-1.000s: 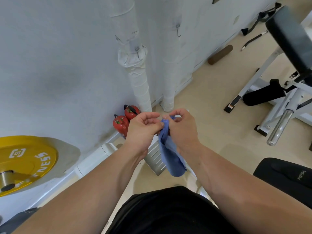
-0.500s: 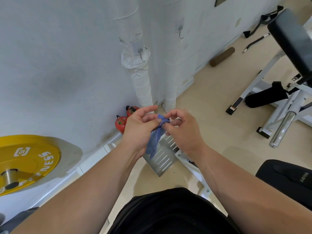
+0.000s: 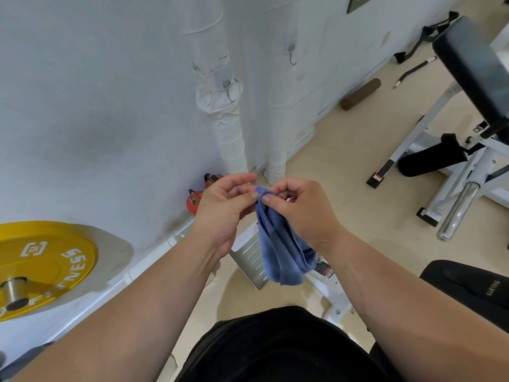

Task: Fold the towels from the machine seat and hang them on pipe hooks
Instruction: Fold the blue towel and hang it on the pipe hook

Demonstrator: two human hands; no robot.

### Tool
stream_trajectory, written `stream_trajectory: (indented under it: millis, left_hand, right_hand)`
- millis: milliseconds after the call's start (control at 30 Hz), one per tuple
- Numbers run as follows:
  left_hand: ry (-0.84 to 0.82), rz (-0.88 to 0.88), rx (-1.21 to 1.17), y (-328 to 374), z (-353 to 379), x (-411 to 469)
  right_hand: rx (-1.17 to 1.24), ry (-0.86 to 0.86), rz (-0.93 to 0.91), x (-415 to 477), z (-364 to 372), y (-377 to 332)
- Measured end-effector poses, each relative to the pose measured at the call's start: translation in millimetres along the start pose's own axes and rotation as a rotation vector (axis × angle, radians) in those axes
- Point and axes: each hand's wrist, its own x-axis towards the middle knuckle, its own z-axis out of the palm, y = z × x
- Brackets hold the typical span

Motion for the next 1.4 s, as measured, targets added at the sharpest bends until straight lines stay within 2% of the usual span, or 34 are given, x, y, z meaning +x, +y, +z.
stream_trajectory:
  millis: [167, 367, 467, 667, 767, 900, 967, 1100, 1167, 1233, 1300, 1400]
  left_hand:
    - [-0.008, 0.061, 0.087, 1.7, 1.8, -3.6]
    - [0.094, 0.136, 0.257, 0.2, 0.7, 4.0]
    - [0.126, 0.171, 0.329, 4.8, -9.8, 12.6]
    - [0.228, 0.349, 0.533, 33.0, -50.7, 33.9]
    - [0.303, 0.42, 0.539, 48.6, -68.8, 43.3]
    - [0.317, 0.42, 0.712, 59.0, -97.9, 48.7]
    - [0.305, 0.406, 0.839, 61.0, -112.0, 48.6]
    - [0.234, 0.494, 1.161, 58.2, -134.8, 47.3]
    - [0.175, 0.518, 1.319, 53.8, -146.0, 49.7]
    - [0.136, 0.47, 1.408, 50.9, -154.2, 52.1]
    - [0.131, 0.413, 1.437, 51.4, -156.4, 53.2]
    - [0.219, 0.314, 1.283, 55.9, -150.3, 53.3]
  right_hand:
    - [-0.029, 0.007, 0.016, 7.4, -1.1, 0.6]
    - [-0.193, -0.046, -0.116, 12.9, 2.7, 7.6]
    - [-0.431, -0.199, -0.146, 22.5, -3.3, 24.6]
    - [-1.066, -0.433, -0.204, 42.1, -12.0, 36.8]
    - [-1.365, -0.524, -0.142, 47.5, -11.5, 39.2]
    - [-1.614, -0.576, -0.072, 53.3, -21.2, 38.2]
    - [-1.703, -0.517, -0.119, 59.4, -29.9, 36.6]
    - [-1.678, -0.367, -0.216, 72.0, -46.6, 26.3]
    - [-1.614, -0.284, -0.205, 78.9, -54.0, 18.0]
    - [-1.366, -0.156, -0.157, 85.0, -59.7, 7.1]
    - [-0.974, -0.048, -0.12, 88.4, -64.2, -4.8]
    - [-0.482, 0.029, 0.013, 84.1, -68.1, -26.6]
